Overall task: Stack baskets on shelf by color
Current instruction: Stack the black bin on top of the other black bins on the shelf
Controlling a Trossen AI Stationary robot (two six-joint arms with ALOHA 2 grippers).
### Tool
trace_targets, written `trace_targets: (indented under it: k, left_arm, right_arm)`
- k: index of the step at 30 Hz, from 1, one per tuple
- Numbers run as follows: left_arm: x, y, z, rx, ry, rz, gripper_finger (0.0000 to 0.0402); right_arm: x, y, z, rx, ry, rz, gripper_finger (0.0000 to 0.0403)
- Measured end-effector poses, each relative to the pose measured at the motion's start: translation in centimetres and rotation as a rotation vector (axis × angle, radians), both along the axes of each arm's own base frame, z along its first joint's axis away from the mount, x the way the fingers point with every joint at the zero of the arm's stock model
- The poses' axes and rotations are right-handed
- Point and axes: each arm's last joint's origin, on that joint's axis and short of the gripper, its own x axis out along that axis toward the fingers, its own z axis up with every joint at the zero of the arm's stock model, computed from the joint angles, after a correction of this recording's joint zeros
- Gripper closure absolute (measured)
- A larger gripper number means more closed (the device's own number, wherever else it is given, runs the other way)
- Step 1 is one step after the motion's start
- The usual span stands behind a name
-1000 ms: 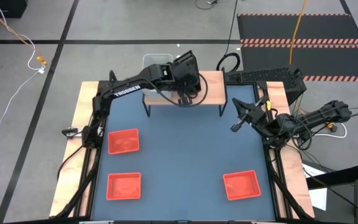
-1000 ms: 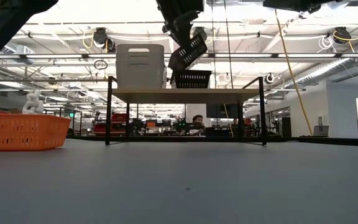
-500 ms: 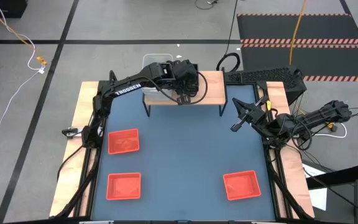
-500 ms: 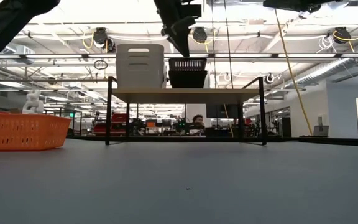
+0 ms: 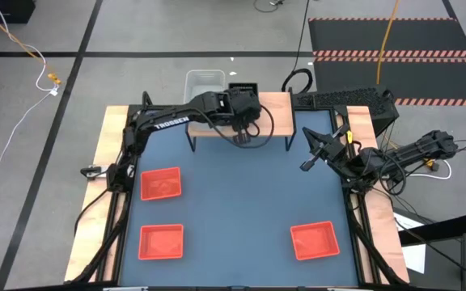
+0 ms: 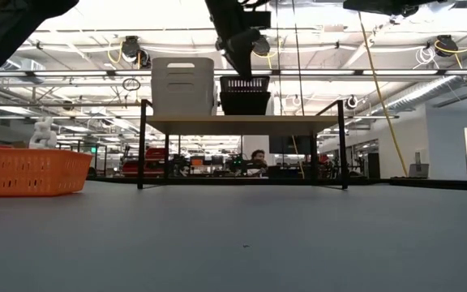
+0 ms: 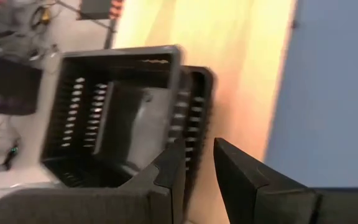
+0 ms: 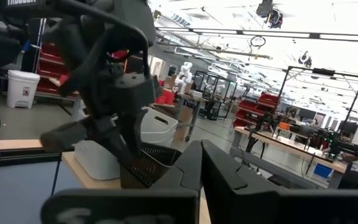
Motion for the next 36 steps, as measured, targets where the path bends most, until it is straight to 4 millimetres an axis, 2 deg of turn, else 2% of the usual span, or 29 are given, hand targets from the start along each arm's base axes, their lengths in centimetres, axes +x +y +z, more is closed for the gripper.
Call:
trace_targets:
  k: [5, 10, 14, 21, 26, 30, 36]
  left_arm:
    - [0.0, -0.6, 0.4, 0.042, 0.002, -0.010, 0.0314]
    - [0.4, -1.6, 2.5, 0.158, -0.096, -0.016, 0.0314]
    - [0.8, -1.3, 3.3, 0.219, -0.161, -0.005, 0.0314]
    - [0.6, 1.4, 0.6, 0.179, -0.116, 0.091, 0.0314]
    - [0.1, 2.6, -1.5, 0.141, -0.059, 0.150, 0.0314]
    - [0.0, 1.8, -1.8, 0.099, -0.054, 0.191, 0.0314]
    - [0.5, 0.2, -1.3, 0.101, -0.082, 0.157, 0.0314]
  right_arm:
    - [0.0, 0.0, 0.0, -0.001, 0.001, -0.001, 0.0403]
    - [0.0, 0.0, 0.0, -0.004, 0.004, -0.001, 0.0403]
    - [0.0, 0.0, 0.0, -0.004, 0.004, -0.001, 0.0403]
    - [0.0, 0.0, -0.1, 0.003, 0.001, 0.004, 0.0403]
    - [0.0, 0.0, -0.1, -0.005, 0.009, 0.001, 0.0402]
    - [0.0, 0.0, 0.0, -0.009, 0.013, -0.001, 0.0403]
    - [0.0, 0.0, 0.0, -0.012, 0.014, -0.002, 0.0403]
